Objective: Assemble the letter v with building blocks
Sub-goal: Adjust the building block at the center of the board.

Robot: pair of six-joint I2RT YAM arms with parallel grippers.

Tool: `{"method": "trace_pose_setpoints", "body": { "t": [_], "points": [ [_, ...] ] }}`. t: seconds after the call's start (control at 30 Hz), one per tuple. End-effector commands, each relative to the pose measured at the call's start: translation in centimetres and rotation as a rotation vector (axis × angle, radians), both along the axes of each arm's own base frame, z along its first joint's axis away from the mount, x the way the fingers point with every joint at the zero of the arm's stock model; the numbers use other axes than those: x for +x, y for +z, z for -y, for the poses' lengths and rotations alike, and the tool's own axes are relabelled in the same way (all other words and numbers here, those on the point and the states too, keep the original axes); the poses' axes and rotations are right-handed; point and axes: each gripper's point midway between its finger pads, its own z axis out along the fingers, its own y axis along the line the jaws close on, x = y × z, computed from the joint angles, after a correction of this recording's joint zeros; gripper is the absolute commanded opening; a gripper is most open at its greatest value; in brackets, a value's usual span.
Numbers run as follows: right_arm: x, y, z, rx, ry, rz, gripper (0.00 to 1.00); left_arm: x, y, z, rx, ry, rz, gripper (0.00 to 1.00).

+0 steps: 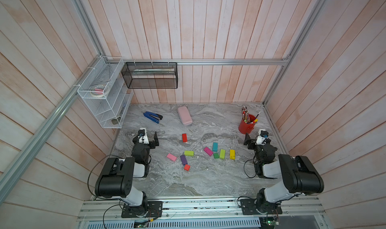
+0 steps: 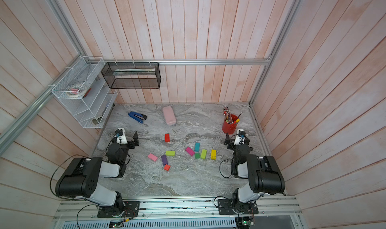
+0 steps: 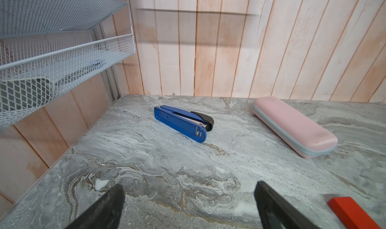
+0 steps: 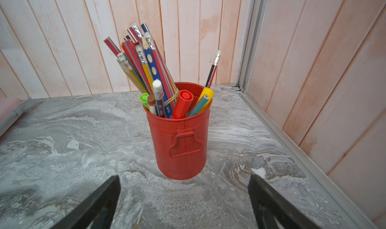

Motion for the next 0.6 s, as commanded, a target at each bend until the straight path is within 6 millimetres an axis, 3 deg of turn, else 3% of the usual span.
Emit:
{"method": "trace_pose_setpoints", "body": {
  "t": [0.0,0.17,0.4,0.47,0.57],
  "points": [
    [0.4,0.2,0.0,-0.008,-0.003,0.009,0.98,0.4,-0.2,0.0,-0.013,-0.009,-0.011,1.00],
    [0.4,0.2,0.0,-0.008,-0.003,0.008,0.98,0.3,0.1,-0.2,-0.016,0.004,0.001,1.00],
    [0.4,1.9,1.6,0.026,-0.121,-0.023,0.94,-2.6,3.8,-0.8,0.008,0.119,0.103,1.00],
    [1.1,2.0,2.0,0.074,-0.155,-0.100,0.94,-2.3,3.9,-0.6,-0.026,0.115,0.043,1.00],
    [1.4,2.5,1.0,0.125,-0.142,-0.165,0.94,-1.9,5.7,-0.1,-0.137,0.102,0.007,1.00]
  ]
}}
